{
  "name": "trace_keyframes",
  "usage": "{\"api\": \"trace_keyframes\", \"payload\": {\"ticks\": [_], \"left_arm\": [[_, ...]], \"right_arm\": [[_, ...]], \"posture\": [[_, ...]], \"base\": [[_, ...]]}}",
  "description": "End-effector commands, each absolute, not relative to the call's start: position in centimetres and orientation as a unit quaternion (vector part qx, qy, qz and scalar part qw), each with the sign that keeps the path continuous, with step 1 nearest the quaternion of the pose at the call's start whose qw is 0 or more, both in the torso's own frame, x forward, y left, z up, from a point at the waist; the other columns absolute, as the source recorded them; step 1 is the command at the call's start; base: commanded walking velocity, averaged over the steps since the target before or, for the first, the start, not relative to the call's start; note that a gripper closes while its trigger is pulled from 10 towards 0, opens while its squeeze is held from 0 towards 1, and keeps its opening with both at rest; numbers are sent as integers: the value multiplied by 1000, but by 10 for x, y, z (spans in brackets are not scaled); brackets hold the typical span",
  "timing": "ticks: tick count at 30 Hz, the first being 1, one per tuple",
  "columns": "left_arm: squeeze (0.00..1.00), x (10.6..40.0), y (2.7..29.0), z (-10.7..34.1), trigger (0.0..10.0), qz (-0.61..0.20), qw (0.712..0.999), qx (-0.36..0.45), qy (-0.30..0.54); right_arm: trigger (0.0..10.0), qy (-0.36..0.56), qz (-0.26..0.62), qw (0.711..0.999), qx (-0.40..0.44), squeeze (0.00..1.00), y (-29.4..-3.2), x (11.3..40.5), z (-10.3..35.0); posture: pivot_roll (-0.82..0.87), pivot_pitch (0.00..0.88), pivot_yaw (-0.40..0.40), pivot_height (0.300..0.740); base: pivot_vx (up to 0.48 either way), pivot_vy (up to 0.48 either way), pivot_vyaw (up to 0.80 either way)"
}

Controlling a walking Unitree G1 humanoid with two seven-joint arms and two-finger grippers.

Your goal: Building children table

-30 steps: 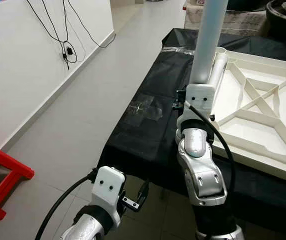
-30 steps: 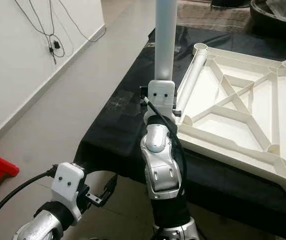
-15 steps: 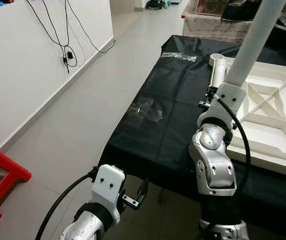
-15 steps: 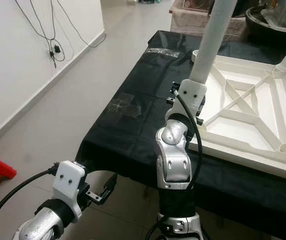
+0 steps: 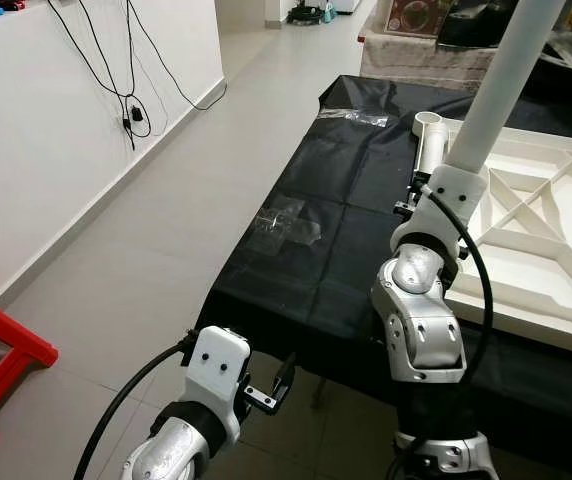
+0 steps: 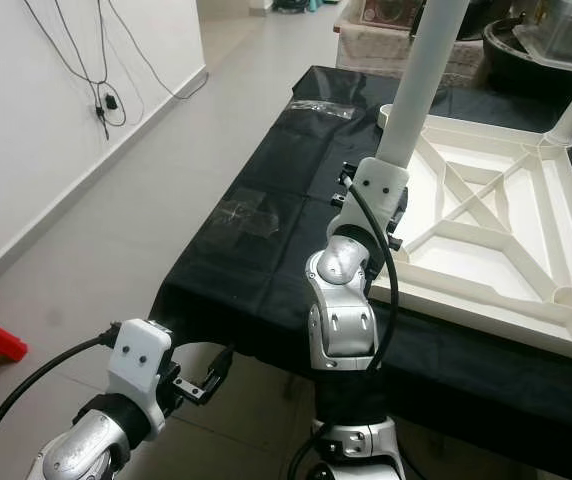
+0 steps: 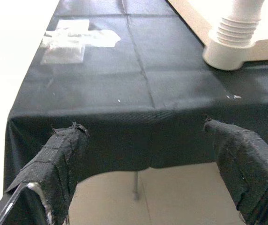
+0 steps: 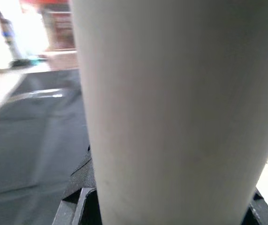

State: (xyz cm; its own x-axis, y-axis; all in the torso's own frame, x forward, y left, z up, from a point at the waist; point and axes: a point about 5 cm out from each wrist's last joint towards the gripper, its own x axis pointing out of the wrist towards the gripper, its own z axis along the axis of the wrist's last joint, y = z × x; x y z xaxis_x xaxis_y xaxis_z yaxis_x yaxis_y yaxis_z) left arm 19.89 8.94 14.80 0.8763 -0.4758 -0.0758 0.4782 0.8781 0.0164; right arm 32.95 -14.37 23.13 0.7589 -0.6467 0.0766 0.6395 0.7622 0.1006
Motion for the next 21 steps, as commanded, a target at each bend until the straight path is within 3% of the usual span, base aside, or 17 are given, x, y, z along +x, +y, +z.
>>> {"api": "trace_keyframes", "payload": {"ticks": [1, 16, 21], "left_arm": [[0, 201, 91, 144, 10000, -244, 969, 24, 38], [0, 203, 87, 139, 10000, -269, 961, 47, 31], [0, 202, 86, 137, 10000, -277, 959, 53, 31]], "right_arm": [[10000, 51, -396, 914, 74, 0, -135, 331, 208], [10000, 75, -399, 906, 118, 0, -135, 333, 198], [10000, -39, -361, 920, 144, 0, -134, 340, 240]], "posture": [[208, 100, -7, 740], [210, 67, 1, 740], [203, 61, 9, 740]], "base": [[0, 0, 0], [0, 0, 0], [0, 0, 0]]}}
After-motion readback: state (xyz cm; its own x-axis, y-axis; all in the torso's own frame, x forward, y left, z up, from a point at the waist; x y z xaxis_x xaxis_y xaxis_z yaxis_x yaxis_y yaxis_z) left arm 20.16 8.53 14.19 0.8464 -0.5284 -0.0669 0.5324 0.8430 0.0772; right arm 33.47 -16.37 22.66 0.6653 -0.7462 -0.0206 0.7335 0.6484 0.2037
